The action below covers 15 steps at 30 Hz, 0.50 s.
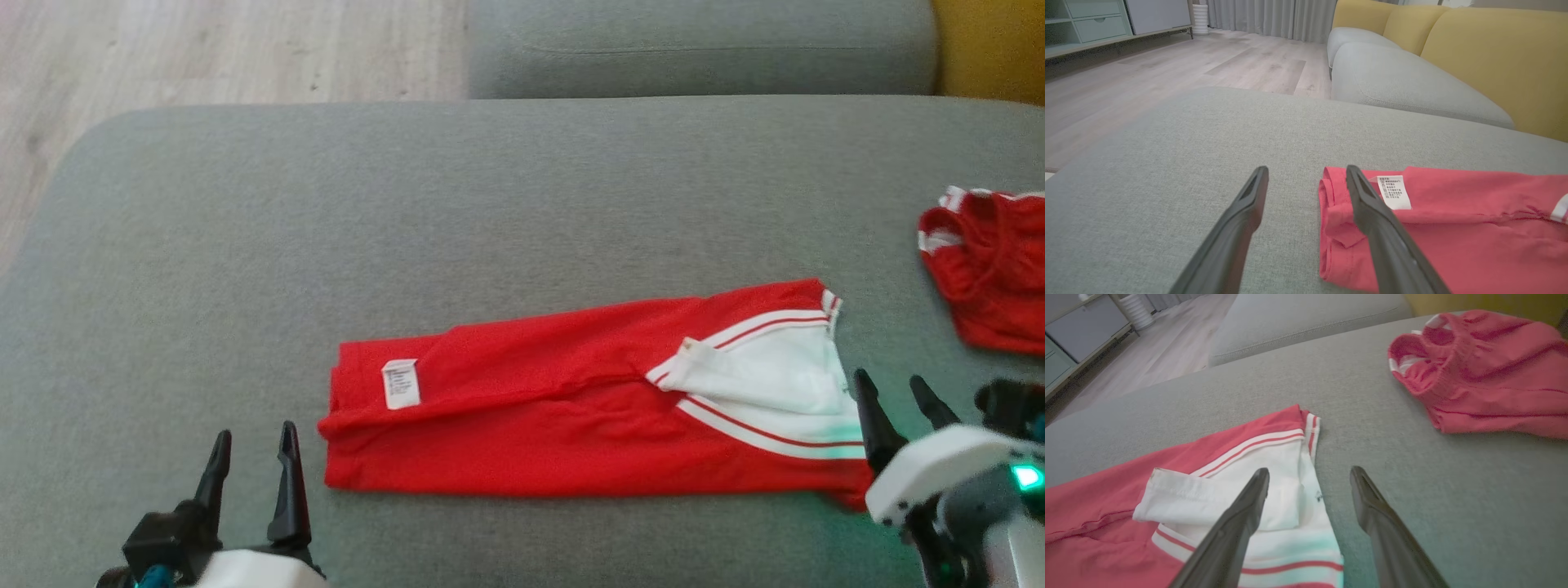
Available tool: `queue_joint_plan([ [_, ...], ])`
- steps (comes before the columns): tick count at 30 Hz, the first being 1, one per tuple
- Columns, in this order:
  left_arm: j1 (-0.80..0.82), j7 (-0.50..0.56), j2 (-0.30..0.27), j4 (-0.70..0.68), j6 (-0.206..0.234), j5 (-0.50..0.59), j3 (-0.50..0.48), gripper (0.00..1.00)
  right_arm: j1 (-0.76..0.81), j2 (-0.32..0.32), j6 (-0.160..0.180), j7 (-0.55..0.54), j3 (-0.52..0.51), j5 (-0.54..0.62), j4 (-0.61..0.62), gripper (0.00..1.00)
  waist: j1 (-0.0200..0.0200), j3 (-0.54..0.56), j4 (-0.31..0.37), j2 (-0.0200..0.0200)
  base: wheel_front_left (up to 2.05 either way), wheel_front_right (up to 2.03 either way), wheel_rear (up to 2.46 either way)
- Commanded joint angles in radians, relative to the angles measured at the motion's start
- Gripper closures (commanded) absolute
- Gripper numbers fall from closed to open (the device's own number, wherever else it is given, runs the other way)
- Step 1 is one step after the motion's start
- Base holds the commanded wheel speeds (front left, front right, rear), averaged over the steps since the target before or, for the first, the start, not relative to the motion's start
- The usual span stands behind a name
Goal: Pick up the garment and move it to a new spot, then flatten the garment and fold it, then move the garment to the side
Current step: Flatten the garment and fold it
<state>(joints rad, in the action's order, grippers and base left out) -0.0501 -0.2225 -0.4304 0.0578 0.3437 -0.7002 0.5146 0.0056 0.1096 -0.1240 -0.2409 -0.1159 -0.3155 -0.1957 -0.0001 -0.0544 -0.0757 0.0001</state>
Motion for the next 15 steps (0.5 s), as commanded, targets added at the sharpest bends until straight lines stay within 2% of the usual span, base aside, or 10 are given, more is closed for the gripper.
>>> queue_joint_plan([
  [1, 0.025, -0.010, -0.025, -0.036, 0.008, 0.011, -0.044, 0.00, -0.067, 0.026, -0.007, -0.012, 0.016, 0.006, 0.019, 0.00, 0.0001, -0.006, -0.017, -0.0001, 0.00, 0.00, 0.00],
  [8, 0.026, 0.004, -0.036, -0.102, 0.041, 0.029, -0.041, 0.00, -0.145, 0.070, -0.007, -0.113, 0.022, 0.029, -0.145, 0.00, 0.0001, -0.026, -0.093, -0.0001, 0.00, 0.00, 0.00],
  [15, 0.020, 0.011, -0.043, -0.124, 0.056, 0.035, -0.039, 0.00, -0.169, 0.085, -0.007, -0.150, 0.014, 0.040, -0.290, 0.00, 0.0001, -0.028, -0.151, -0.0001, 0.00, 0.00, 0.00],
])
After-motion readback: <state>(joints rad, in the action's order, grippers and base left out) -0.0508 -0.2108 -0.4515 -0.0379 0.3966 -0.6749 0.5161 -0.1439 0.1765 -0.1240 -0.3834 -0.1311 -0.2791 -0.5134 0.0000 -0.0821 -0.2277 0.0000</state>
